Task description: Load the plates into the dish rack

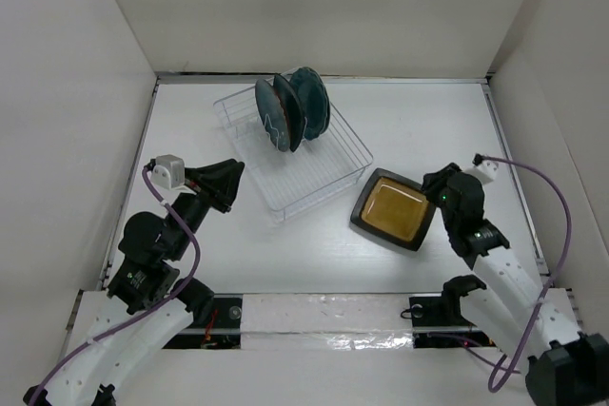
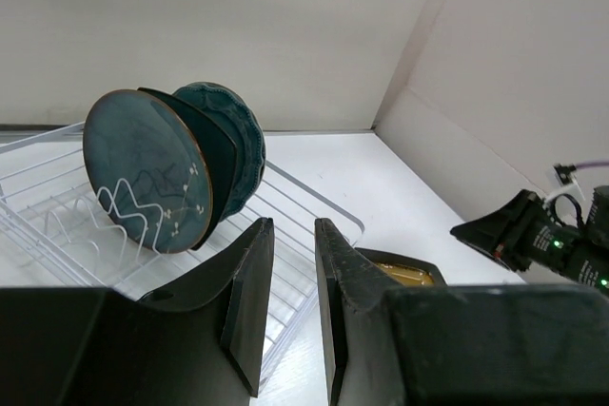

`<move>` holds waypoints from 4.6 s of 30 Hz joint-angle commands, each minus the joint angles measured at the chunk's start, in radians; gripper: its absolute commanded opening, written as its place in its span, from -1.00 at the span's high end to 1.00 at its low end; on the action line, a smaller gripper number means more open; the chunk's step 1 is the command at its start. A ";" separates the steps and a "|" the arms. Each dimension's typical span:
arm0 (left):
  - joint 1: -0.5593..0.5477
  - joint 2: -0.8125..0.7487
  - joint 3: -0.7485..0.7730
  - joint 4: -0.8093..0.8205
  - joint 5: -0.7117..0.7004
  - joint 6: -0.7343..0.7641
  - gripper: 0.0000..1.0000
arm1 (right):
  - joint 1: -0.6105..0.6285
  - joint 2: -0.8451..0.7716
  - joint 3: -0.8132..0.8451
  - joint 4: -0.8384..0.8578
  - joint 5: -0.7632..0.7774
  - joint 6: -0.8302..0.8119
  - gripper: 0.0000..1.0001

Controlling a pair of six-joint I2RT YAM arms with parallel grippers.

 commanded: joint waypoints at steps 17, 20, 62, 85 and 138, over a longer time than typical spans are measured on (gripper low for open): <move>0.003 -0.014 -0.006 0.052 0.013 -0.008 0.58 | -0.418 0.223 -0.138 -0.057 -0.596 0.055 -0.34; 0.003 -0.015 -0.007 0.052 0.010 -0.007 0.57 | -0.466 0.264 -0.147 -0.018 -0.647 0.049 -0.25; 0.003 0.014 -0.007 0.047 0.004 -0.008 0.57 | -0.549 0.363 -0.136 0.146 -0.548 0.059 0.49; 0.003 0.032 -0.007 0.052 0.001 -0.005 0.57 | -0.685 0.588 -0.052 0.428 -0.611 0.139 -0.08; 0.003 0.093 0.004 0.050 -0.048 0.018 0.58 | -0.664 -0.078 0.182 0.280 -0.661 0.210 1.00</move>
